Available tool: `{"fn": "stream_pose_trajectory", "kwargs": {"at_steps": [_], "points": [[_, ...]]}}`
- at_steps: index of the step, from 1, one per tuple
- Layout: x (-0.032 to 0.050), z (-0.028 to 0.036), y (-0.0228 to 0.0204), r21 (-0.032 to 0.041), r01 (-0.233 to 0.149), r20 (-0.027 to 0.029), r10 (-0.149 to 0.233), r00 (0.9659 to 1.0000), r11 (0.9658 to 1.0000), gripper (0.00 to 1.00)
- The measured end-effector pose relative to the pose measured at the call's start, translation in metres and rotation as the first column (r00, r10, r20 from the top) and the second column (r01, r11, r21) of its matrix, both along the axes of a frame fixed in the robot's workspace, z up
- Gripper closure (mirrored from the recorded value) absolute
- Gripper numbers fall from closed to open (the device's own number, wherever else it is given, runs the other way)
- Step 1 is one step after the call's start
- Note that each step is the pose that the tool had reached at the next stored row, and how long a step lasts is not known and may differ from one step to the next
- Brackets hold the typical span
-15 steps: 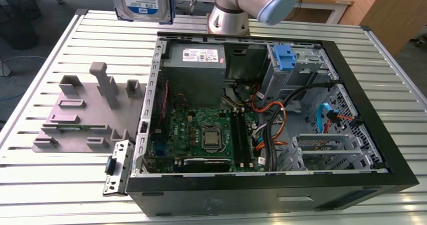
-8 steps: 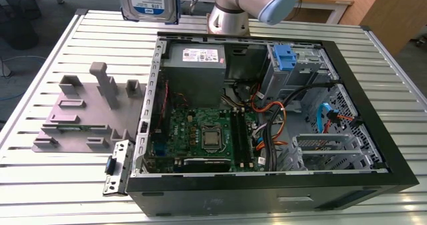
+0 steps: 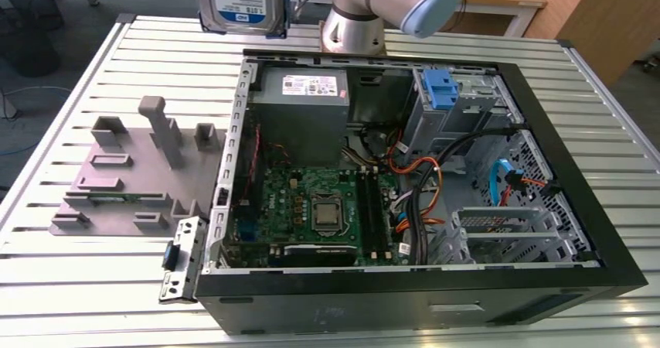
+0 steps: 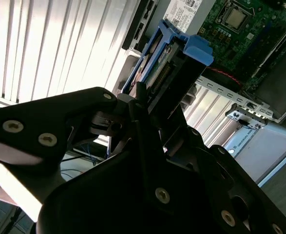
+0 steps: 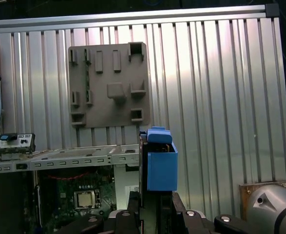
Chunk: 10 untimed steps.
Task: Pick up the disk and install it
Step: 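Pick up the disk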
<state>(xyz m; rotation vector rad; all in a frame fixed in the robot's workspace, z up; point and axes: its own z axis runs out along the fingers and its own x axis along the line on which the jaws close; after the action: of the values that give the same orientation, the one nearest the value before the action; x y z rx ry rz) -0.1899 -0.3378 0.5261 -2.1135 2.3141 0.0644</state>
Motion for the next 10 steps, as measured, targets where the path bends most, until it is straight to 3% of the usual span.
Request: {"fn": "stream_pose_trajectory", "kwargs": {"at_steps": [10], "points": [[0.0042,0.0,0.0,0.0,0.0,0.0,0.0,1.0,1.0,0.65]]}}
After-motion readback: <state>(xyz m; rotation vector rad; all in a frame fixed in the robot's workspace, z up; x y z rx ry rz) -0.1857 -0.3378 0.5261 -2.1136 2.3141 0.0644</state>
